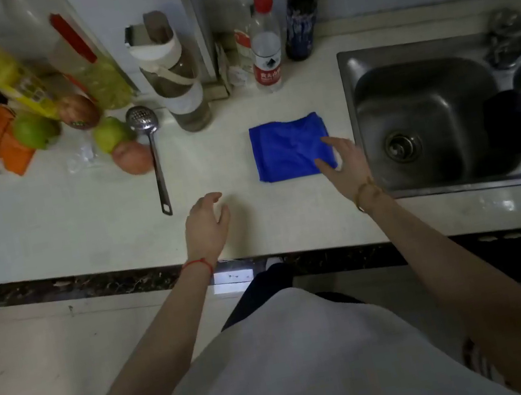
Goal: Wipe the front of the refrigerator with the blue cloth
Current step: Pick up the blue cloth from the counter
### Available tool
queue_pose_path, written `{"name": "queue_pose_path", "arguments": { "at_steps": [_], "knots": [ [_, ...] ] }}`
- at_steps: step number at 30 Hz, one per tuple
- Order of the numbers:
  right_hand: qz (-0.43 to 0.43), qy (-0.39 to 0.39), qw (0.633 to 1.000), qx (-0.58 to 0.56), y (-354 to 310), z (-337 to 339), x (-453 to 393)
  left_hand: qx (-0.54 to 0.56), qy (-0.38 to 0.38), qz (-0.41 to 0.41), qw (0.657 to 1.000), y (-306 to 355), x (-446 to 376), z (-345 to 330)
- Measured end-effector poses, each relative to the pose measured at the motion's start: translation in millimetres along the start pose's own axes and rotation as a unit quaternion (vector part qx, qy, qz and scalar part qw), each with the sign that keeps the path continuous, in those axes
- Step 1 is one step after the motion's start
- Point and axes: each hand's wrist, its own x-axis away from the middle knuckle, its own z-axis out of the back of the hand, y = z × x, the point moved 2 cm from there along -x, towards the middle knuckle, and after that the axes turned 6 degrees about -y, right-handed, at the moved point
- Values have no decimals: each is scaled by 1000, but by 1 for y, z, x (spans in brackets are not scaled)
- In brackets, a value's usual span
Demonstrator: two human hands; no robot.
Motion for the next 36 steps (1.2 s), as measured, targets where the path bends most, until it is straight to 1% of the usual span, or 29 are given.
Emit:
{"name": "queue_pose_path", "arguments": {
  "at_steps": [1, 4, 6, 8, 10, 14, 16, 19, 21, 23, 25, 27, 28, 31, 33, 36],
  "knots": [
    [12, -15, 998, 58, -4, -8, -21, -40, -9, -5, 999, -2, -8, -2],
    [-8, -95, 977, 192, -17, -31, -65, -153, -53, -16, 987, -9, -21, -10],
    [-17, -126, 954, 270, -14, -50, -81, -199, -63, -28, 977, -17, -24, -14],
    [-24, -125, 937, 325, -8, -59, -85, -212, -58, -36, 975, -19, -24, -15],
    [-19, -96, 935, 342, -6, -62, -85, -223, -58, -38, 972, -19, -24, -16],
    [9, -59, 936, 346, -3, -67, -70, -209, -75, -38, 974, -19, -25, -16],
    [12, -51, 939, 340, -6, -71, -62, -204, -79, -38, 975, -20, -25, -15],
    [31, -69, 951, 299, -10, -67, -54, -200, -87, -36, 975, -21, -21, -11],
    [45, -93, 967, 232, -9, -60, -47, -165, -79, -30, 983, -23, -14, -9],
    [42, -106, 979, 170, -7, -52, -35, -98, -72, 1, 993, -24, -5, -5],
    [32, -118, 985, 119, 0, -46, -19, -20, -85, 43, 995, -27, 13, -4],
    [30, -139, 987, 77, 7, -42, -3, 62, -103, 99, 988, -31, 37, -5],
    [35, -152, 986, 61, 11, -40, 5, 95, -98, 128, 982, -33, 53, -7],
    [60, -198, 977, 42, 17, -38, 37, 130, -46, 184, 973, -42, 114, -23],
    [85, -230, 969, 44, 19, -41, 60, 174, -1, 253, 952, -51, 164, -41],
    [145, -285, 945, 68, 18, -54, 96, 252, 57, 356, 898, -68, 246, -78]
  ]
}}
